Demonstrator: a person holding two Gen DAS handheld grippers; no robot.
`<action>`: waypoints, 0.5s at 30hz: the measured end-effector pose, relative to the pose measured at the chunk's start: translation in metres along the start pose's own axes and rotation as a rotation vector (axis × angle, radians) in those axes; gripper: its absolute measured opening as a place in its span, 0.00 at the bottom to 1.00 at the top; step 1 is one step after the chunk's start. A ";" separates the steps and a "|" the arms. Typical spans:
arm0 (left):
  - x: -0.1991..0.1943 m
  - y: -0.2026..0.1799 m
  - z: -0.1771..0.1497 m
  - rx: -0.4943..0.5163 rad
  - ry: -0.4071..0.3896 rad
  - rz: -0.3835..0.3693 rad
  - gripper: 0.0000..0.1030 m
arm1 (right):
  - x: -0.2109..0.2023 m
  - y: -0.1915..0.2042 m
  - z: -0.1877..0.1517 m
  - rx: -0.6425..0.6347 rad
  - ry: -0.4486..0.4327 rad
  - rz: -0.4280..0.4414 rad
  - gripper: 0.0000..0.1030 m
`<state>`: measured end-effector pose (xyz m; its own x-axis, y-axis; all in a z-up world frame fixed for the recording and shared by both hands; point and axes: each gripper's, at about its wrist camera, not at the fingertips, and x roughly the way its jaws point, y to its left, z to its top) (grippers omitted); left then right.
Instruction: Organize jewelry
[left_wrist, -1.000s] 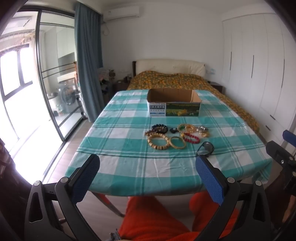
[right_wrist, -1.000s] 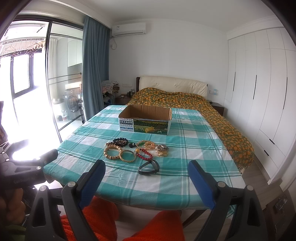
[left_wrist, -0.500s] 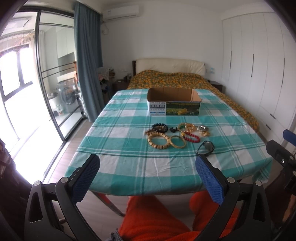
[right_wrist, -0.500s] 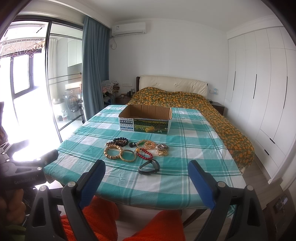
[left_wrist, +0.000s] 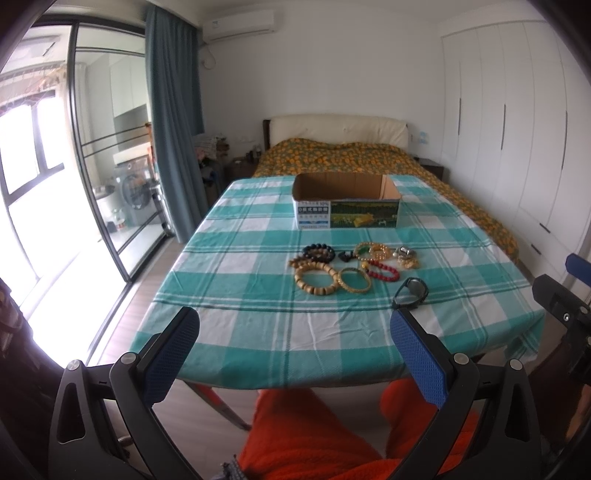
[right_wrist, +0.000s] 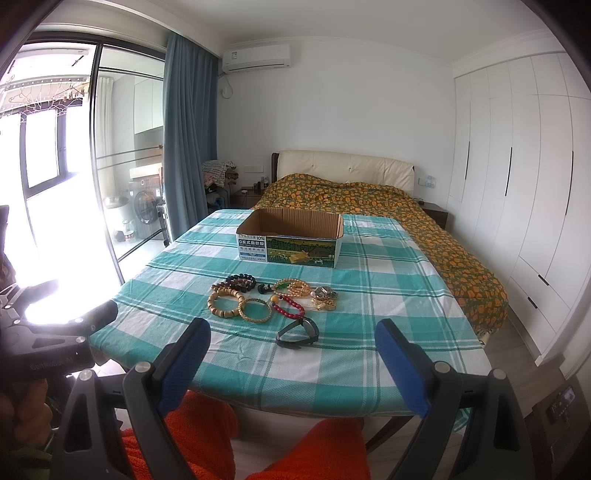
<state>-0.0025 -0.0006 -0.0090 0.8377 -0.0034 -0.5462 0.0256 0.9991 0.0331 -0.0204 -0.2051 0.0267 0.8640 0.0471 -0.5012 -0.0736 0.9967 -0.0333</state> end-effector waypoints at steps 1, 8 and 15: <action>0.000 0.000 0.000 0.001 -0.001 0.001 1.00 | 0.000 0.000 0.000 0.000 0.000 0.000 0.90; 0.001 0.000 -0.001 0.004 0.002 0.001 1.00 | 0.000 0.000 0.000 0.001 0.000 0.000 0.90; 0.001 -0.001 -0.001 0.005 0.002 0.003 1.00 | 0.000 0.000 0.000 0.001 0.001 0.001 0.90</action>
<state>-0.0019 -0.0012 -0.0103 0.8365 -0.0002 -0.5480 0.0257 0.9989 0.0389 -0.0205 -0.2053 0.0266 0.8637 0.0479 -0.5017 -0.0740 0.9967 -0.0322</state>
